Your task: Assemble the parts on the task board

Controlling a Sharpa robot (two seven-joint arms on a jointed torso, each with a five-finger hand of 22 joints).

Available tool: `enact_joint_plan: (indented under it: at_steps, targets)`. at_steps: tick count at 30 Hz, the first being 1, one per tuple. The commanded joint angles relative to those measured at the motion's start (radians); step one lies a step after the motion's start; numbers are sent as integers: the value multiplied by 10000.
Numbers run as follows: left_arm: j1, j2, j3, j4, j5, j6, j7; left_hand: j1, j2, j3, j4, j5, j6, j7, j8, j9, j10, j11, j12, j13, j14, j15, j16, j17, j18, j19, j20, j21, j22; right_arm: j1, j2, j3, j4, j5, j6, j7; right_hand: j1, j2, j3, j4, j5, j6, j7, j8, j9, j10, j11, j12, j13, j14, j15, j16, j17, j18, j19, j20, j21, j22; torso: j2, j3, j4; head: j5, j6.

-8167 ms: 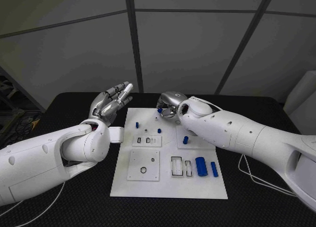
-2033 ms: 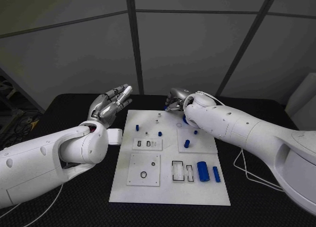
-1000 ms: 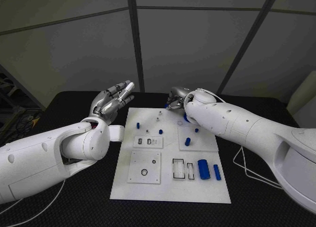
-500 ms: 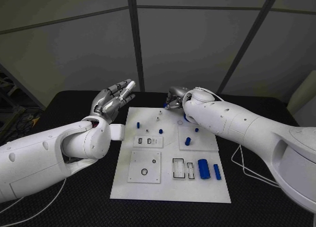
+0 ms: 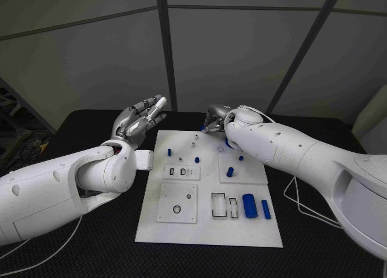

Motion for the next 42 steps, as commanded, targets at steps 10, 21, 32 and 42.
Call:
enact_joint_plan:
  at_steps: [10,21,32,42]
  targets:
    - [34,-11,12,25,-113,120,14,5,146,0,-144,38,31,622,27,12,-41,68,61,11,120,6,54,13,-177,86,-35,88,18,10,-105,-9,131,-139,-1078,495,56,324,226,184,5,728,-303,209,199,728,-238,78,200,70,-279,214,263,-107,359,-196,328,568,-11,3,-15,-21,18]
    - [45,-50,12,30,-113,114,19,9,161,1,-160,39,32,622,27,12,-37,68,65,12,124,7,54,13,-179,90,-36,93,20,17,-332,-9,385,-82,-1634,716,55,301,244,215,-19,851,-361,228,257,900,-295,50,241,78,-337,229,284,-158,499,-262,446,812,-5,1,-6,-28,30]
    - [49,-211,12,109,-113,91,26,14,179,0,-185,41,31,622,26,12,-44,69,66,11,132,7,54,14,-181,92,-38,99,22,106,-1140,-13,1791,-46,-1854,712,54,268,241,223,-29,891,-384,230,280,948,-315,28,253,79,-353,227,281,-169,529,-280,473,864,-33,-8,-66,60,42]
    - [56,-348,11,199,-113,64,32,15,183,-2,-192,41,32,622,26,12,-46,69,67,11,142,8,55,15,-181,100,-38,103,24,122,-1815,-22,3060,-183,-1697,559,88,272,269,221,-15,934,-404,234,304,1013,-336,11,267,81,-371,233,294,-179,556,-299,497,913,-47,1,-107,138,51]
